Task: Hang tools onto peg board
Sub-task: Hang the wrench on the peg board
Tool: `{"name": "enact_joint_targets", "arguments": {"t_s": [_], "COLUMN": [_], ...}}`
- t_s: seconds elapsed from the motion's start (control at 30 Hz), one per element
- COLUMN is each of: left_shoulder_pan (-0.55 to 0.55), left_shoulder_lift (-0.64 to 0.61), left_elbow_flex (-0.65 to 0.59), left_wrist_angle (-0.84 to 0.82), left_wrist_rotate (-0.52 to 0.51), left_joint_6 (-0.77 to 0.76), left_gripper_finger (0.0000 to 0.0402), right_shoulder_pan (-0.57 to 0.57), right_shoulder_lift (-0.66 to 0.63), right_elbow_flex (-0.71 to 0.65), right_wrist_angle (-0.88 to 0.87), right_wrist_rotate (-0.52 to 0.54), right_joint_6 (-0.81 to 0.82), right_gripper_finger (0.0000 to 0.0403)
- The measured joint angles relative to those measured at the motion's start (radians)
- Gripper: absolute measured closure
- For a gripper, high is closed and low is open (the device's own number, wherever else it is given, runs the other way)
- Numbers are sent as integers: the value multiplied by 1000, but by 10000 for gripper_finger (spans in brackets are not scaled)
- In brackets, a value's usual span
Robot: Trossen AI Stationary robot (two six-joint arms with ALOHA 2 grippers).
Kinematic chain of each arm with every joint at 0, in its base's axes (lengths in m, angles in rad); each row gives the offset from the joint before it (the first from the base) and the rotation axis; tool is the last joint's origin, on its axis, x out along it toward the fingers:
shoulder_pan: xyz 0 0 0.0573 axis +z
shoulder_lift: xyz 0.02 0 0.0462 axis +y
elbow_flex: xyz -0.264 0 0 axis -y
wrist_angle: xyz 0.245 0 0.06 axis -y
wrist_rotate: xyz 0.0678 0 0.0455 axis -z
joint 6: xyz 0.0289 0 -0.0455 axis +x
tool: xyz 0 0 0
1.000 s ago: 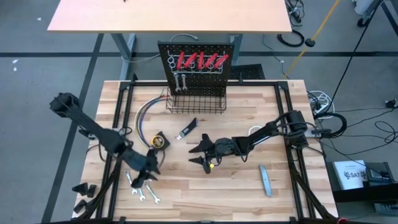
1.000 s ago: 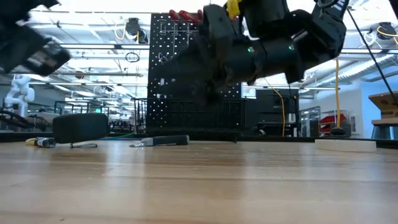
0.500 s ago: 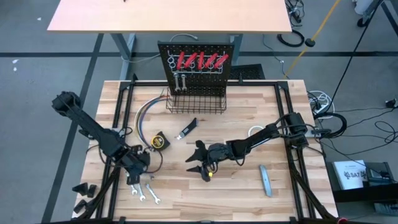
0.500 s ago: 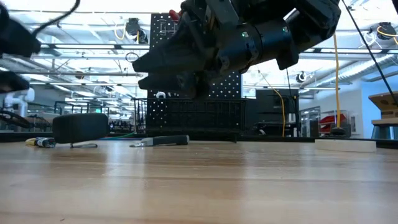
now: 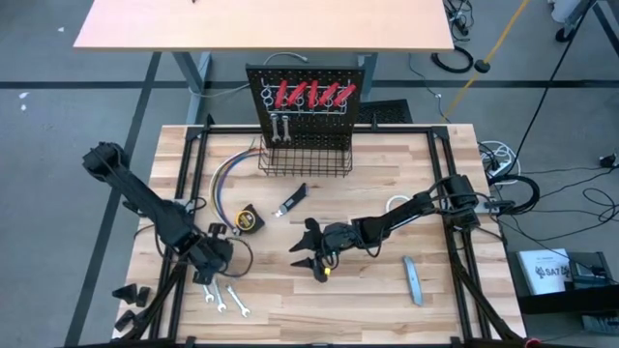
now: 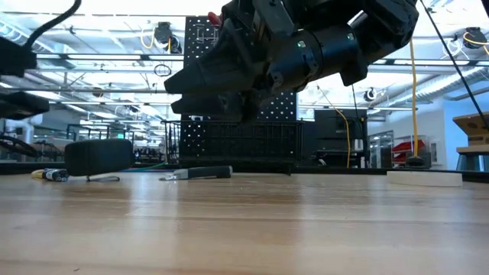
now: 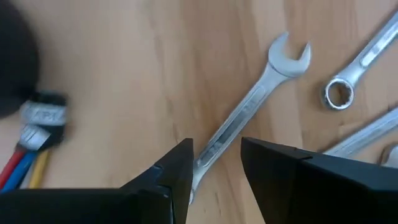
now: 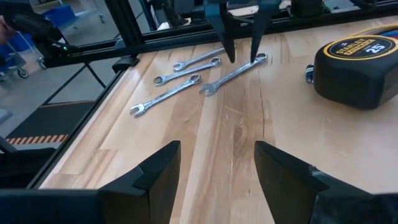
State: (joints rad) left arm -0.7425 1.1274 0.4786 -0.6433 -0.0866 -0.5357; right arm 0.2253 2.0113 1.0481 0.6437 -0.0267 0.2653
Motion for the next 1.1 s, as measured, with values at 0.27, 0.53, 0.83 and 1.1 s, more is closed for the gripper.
{"name": "enact_joint_targets", "arguments": {"t_s": [0.27, 0.53, 0.83, 1.1], "left_shoulder_pan": [-18, -21, -16, 4], "left_shoulder_lift": [149, 165, 186, 185], "left_elbow_flex": [8, 41, 53, 53], "left_wrist_angle": [1, 4, 180, 445], "left_wrist_rotate": [-7, -49, -120, -158], "left_joint_6": [22, 76, 137, 315], "left_gripper_finger": [261, 303, 395, 399], "right_shoulder_pan": [-2, -3, -3, -4], "right_shoulder_lift": [0, 0, 0, -1], "right_elbow_flex": [0, 0, -1, -1], "right_wrist_angle": [0, -7, -7, -6], "right_wrist_rotate": [27, 35, 35, 55], "right_joint_6": [-23, -24, -23, -23], "right_gripper_finger": [206, 206, 206, 206]}}
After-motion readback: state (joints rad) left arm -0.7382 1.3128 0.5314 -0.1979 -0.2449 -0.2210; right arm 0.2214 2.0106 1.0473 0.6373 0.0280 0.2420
